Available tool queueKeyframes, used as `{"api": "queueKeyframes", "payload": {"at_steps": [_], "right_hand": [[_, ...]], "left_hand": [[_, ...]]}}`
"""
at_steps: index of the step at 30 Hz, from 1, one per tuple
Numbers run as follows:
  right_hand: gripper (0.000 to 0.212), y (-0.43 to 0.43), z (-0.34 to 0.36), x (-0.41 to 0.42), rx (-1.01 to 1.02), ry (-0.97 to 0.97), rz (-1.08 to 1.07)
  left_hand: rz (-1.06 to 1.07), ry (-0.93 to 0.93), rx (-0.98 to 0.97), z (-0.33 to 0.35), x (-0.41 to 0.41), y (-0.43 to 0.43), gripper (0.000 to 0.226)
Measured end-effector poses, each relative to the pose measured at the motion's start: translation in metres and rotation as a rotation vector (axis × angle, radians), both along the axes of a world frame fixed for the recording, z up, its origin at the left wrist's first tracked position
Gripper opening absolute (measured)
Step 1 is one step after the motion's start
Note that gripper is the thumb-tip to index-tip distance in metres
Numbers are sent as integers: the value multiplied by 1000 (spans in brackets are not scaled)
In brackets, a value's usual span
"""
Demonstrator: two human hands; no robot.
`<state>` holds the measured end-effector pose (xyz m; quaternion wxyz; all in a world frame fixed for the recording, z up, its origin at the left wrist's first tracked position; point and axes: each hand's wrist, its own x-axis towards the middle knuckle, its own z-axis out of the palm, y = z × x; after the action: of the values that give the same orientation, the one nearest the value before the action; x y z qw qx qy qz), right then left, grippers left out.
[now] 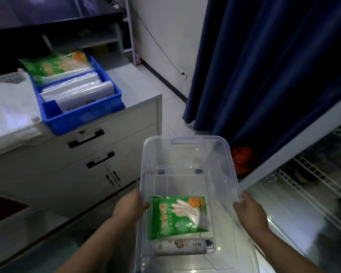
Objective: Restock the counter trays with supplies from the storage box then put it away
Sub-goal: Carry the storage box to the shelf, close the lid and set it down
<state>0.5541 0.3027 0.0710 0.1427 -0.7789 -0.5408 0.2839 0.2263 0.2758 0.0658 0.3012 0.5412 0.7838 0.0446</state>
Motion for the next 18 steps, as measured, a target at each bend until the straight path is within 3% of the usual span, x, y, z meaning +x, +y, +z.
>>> {"api": "queueKeyframes", "payload": {"at_steps": [7,10,15,18], "right_hand": [[6,75,21,22,154,-3,-99],[20,124,27,23,216,-36,-142],[20,202,44,15,245,-30,-231],[3,256,59,12,279,-9,-260]], "left_hand": [[-120,-21,31,16,19,121,25],[-170,-72,76,17,20,181,19],[-220,-106,123,22,13,271,25],[-280,-49,234,36,11,336,25]]}}
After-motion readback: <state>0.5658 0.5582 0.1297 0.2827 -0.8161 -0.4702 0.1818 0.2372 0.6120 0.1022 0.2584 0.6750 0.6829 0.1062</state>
